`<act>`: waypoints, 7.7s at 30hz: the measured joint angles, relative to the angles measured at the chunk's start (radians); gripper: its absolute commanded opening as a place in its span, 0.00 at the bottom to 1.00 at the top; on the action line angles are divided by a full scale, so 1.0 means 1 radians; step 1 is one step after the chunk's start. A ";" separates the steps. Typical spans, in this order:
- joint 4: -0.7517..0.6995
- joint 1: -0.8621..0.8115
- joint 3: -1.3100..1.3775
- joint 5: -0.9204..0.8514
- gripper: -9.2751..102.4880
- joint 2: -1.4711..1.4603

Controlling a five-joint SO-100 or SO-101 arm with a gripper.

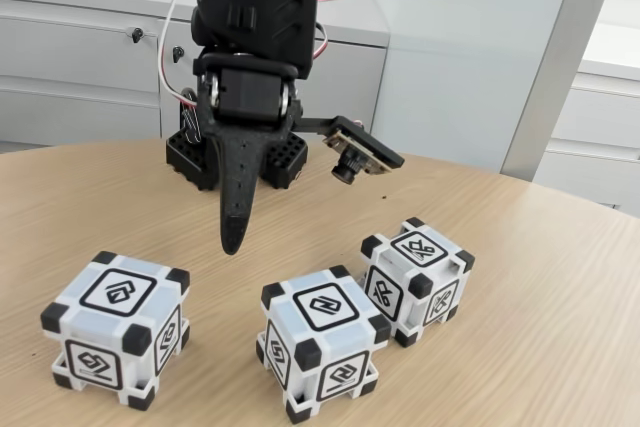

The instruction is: Stack cubes from left to right.

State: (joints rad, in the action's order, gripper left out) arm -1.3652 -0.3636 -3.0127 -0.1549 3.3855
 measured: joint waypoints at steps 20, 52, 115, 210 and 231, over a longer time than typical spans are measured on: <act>0.000 0.000 0.000 -0.018 0.08 0.000; 0.000 0.003 0.009 -0.095 0.08 0.002; -0.084 0.568 1.028 0.175 0.40 -1.413; 0.127 0.568 1.040 -0.023 0.08 -1.473; -0.106 0.275 1.040 -0.080 0.08 -1.032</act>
State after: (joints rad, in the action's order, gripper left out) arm -1.4711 -0.0890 -1.9727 -0.2347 2.3531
